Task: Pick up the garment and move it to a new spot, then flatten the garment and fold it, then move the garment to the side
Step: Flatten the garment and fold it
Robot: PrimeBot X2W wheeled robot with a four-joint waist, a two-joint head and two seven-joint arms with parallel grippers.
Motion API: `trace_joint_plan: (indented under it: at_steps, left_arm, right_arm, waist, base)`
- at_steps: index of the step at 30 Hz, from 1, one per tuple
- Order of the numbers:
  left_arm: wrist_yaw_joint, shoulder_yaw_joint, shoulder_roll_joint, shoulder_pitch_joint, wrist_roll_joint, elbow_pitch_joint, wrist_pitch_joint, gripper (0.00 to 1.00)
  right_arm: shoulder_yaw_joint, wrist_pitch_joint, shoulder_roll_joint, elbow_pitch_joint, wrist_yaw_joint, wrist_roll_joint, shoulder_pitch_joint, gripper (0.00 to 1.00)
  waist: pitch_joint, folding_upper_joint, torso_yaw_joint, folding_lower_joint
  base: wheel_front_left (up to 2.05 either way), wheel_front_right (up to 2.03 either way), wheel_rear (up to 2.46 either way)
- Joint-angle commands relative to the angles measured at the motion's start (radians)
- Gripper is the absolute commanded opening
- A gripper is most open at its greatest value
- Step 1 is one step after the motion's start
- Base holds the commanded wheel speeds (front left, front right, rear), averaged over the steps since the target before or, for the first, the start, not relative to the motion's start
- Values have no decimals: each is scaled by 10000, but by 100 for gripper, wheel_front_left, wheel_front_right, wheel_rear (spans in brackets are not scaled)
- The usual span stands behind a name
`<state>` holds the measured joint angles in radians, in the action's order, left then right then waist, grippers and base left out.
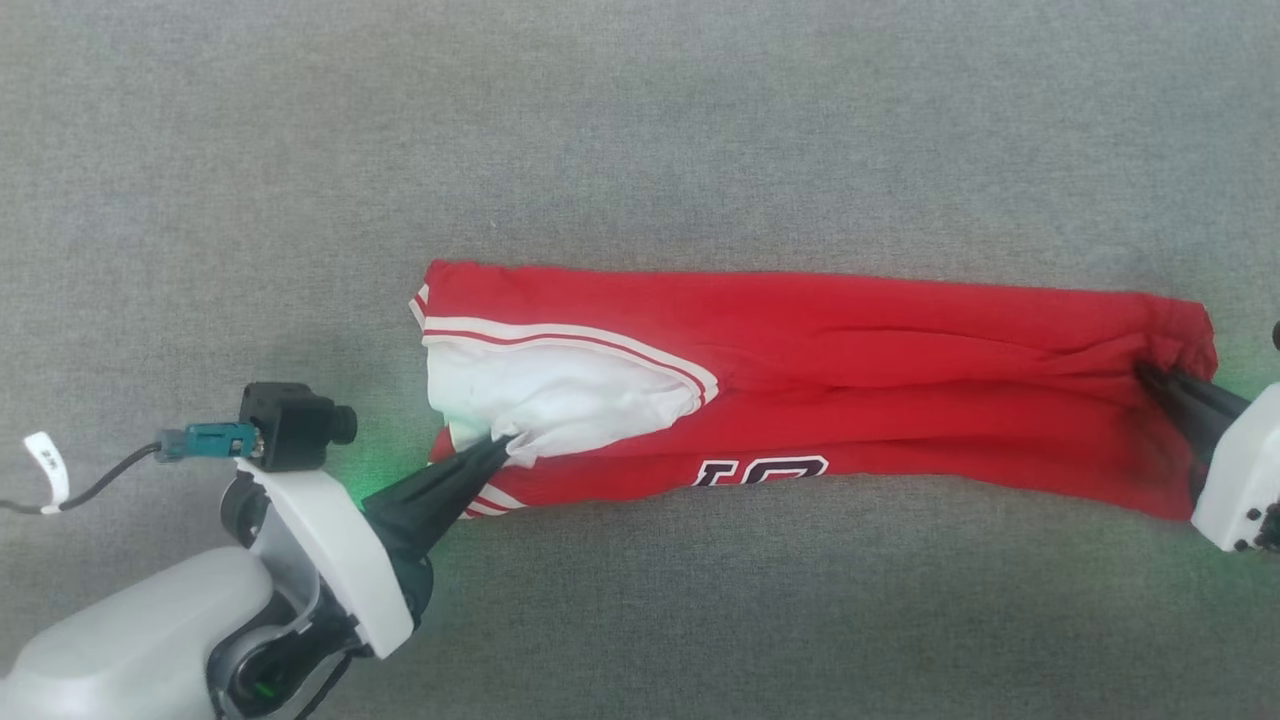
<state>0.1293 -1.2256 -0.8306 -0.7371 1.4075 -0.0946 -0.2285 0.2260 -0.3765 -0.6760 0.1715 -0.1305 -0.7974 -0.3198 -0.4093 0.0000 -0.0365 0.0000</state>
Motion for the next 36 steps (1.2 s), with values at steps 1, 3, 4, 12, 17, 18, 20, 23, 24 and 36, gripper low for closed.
trace_joint_plan:
  at_steps: [1, 3, 4, 12, 17, 18, 20, 23, 24, 36]
  left_arm:
    - [13, 54, 95, 33, -143, -102, -120, 45]
    - [13, 216, 171, 139, -178, -244, -247, 100]
    - [13, 292, 183, 230, -221, -281, -287, 100]
    - [13, 2470, 780, 1532, -938, -377, -371, 100]
    - [15, 4479, 1756, 2693, -2143, -735, -374, 100]
    - [15, 4832, 2019, 2920, -2397, -805, -375, 100]
    - [15, 5556, 2472, 3307, -2991, -964, -375, 100]
    - [15, 6651, 3207, 3758, -3805, -1025, -374, 100]
    - [15, 7027, 3421, 3909, -4126, -1028, -375, 100]
    - [14, 10664, 5543, 5048, -10090, -419, -376, 100]
  right_arm:
    - [35, 150, 49, 31, -4, 53, -84, 100]
    - [-85, 298, 31, 34, -2, -36, -79, 100]
    - [-140, 306, 0, 5, -2, -111, 3, 100]
    - [-1418, 34, -91, 10, -4, -641, 946, 100]
    - [-2017, -593, 178, 662, -4, -782, 1181, 100]
    - [-2032, -746, 236, 775, -4, -789, 1215, 100]
    - [-2015, -1069, 345, 996, -4, -875, 1227, 100]
    - [-1962, -1361, 482, 1264, -5, -768, 1096, 100]
    - [-1967, -1438, 535, 1339, -5, -717, 1033, 100]
    - [-1774, -2736, 1223, 1849, -28, -193, 463, 0]
  waist:
    - [32, 0, -15, 0]
    - [121, 0, -16, 0]
    - [184, 0, -8, 0]
    - [701, 0, 411, 0]
    - [820, 0, 863, 0]
    - [850, 0, 952, 0]
    - [877, 0, 1127, 0]
    - [901, 0, 1342, 0]
    - [913, 0, 1397, 0]
    - [918, 0, 1614, 0]
  base:
    - [0, 0, 0]
    - [0, 0, 0]
    - [0, 0, 0]
    - [0, 0, 0]
    - [0, 0, 0]
    - [0, 0, 0]
    - [0, 0, 0]
    - [0, 0, 0]
    - [0, 0, 0]
    - [0, 0, 0]
